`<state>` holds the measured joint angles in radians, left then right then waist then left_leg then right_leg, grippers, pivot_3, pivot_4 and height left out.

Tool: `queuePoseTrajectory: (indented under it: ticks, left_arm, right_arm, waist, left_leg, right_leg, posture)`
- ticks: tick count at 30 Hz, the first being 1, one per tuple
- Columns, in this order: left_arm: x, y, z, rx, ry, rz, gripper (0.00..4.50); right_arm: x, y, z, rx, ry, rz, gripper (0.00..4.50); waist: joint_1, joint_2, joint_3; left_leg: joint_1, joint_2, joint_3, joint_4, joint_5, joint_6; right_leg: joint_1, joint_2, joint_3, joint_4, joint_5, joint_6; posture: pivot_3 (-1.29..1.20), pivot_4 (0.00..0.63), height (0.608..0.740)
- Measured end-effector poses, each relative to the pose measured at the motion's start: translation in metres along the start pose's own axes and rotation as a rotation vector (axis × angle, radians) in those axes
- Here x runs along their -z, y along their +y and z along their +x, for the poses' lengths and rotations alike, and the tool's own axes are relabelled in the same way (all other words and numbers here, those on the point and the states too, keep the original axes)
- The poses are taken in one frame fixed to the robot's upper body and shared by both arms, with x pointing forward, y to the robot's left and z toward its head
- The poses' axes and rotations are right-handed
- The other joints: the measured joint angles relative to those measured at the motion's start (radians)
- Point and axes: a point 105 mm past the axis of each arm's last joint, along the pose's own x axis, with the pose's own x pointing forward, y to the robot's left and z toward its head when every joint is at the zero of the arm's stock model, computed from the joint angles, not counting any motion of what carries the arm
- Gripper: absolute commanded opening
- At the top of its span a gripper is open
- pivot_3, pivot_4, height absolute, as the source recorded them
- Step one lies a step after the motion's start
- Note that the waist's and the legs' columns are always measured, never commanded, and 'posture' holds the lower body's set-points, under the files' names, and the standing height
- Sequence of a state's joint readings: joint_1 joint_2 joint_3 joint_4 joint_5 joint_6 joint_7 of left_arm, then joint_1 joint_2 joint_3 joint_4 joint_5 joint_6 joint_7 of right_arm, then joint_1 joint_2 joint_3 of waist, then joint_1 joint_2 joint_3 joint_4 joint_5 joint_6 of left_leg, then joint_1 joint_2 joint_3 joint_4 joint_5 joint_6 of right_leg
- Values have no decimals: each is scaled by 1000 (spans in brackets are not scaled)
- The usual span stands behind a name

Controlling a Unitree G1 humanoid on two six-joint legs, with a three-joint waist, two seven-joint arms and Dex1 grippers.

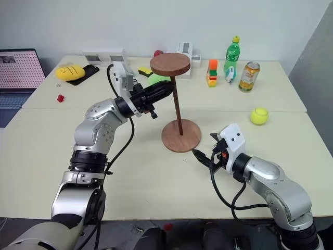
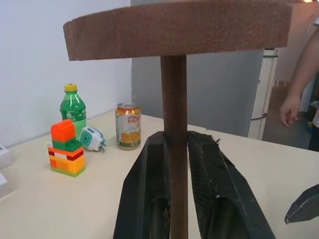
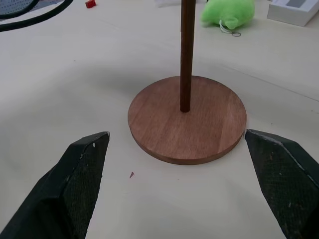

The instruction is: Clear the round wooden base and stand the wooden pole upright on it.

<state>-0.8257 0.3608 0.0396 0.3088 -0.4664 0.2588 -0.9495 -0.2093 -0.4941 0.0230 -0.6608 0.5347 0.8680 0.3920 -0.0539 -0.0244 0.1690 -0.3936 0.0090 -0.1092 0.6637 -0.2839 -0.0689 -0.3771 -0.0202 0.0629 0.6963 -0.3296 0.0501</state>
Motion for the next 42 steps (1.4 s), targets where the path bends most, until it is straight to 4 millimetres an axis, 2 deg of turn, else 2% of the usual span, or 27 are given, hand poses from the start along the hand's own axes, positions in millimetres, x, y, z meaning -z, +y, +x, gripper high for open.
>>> queuePoseTrajectory:
  ticks: [7,11,18,22,28,31,32,33,34,36,37,39,41,42]
  left_arm:
    - [8,2,-4,-10,18,-15,273]
    - [11,0,-5,2,31,-11,273]
    - [19,-5,6,23,57,-2,273]
    - [22,-3,7,16,73,9,273]
    - [27,3,8,-4,98,-7,273]
    - [27,3,8,2,98,-7,273]
    - [28,2,7,7,104,-3,972]
    - [33,3,6,5,135,-1,1051]
    - [46,3,1,0,186,-18,1324]
    - [95,-2,-20,-34,314,-164,1714]
    - [107,-5,-25,-37,343,-201,1931]
    - [111,-8,-27,-31,359,-231,2356]
    - [103,-6,-31,-26,363,-205,2932]
    - [99,-5,-33,-26,368,-189,3070]
  right_arm:
    - [1,0,0,-3,5,6,4500]
    - [1,0,0,-2,9,10,4500]
    - [0,1,-1,-4,6,26,4500]
    - [0,1,-1,3,6,28,4500]
    - [-2,2,-2,5,1,23,4500]
    - [-2,2,-2,4,1,23,4500]
    - [-2,2,-2,3,2,23,4500]
    - [-2,3,-2,3,1,23,4500]
    - [-2,3,-2,2,1,22,4500]
    - [-2,2,-2,1,3,24,4500]
    - [-1,2,-2,2,4,24,4500]
    - [-1,2,-1,0,4,25,4500]
    - [1,1,-1,-2,11,32,4500]
    - [1,1,0,-1,11,33,4500]
  waist:
    - [1,1,-3]
    - [1,3,-8]
    - [3,6,-13]
    - [3,6,-13]
    - [5,7,-14]
    - [4,7,-14]
    - [4,7,-14]
    - [4,8,-15]
    - [3,10,-15]
    - [-3,11,-11]
    - [-3,9,-9]
    - [-3,7,-8]
    - [-3,7,-8]
    - [-3,7,-8]
  left_leg:
    - [10,0,0,-1,-1,1]
    - [10,0,0,-1,-1,2]
    - [15,0,0,-1,-1,2]
    - [17,0,-1,-2,-1,2]
    - [31,0,-2,-6,-2,3]
    - [31,0,-2,-6,-2,3]
    - [31,0,-2,-6,-2,3]
    - [31,0,-2,-6,-2,3]
    - [31,0,-1,-7,-2,3]
    - [26,0,0,-9,-2,3]
    - [21,1,-2,-9,-2,3]
    - [0,1,-4,-2,0,0]
    - [-6,0,-3,-2,1,-2]
    - [-6,0,-2,-2,1,-2]
  right_leg:
    - [9,0,0,-1,0,0]
    - [10,0,0,-1,0,0]
    - [15,0,0,-3,0,0]
    - [19,1,-1,-5,0,0]
    - [34,1,-1,-11,-1,1]
    - [35,1,-1,-12,-1,1]
    - [35,1,-1,-13,-1,1]
    - [35,1,-1,-13,-1,1]
    - [34,1,-1,-14,0,1]
    - [27,1,0,-13,0,1]
    - [22,2,0,-12,0,1]
    - [3,2,-3,-6,0,0]
    - [-4,1,-2,-5,0,0]
    - [-3,0,-2,-6,0,0]
  posture:
    - [0,150,740]
    - [0,150,740]
    - [0,150,740]
    - [0,150,740]
    - [0,150,740]
    - [0,150,740]
    - [0,150,740]
    - [0,150,740]
    - [0,150,740]
    - [0,150,740]
    - [0,150,740]
    - [0,150,740]
    - [0,150,740]
    - [0,150,740]
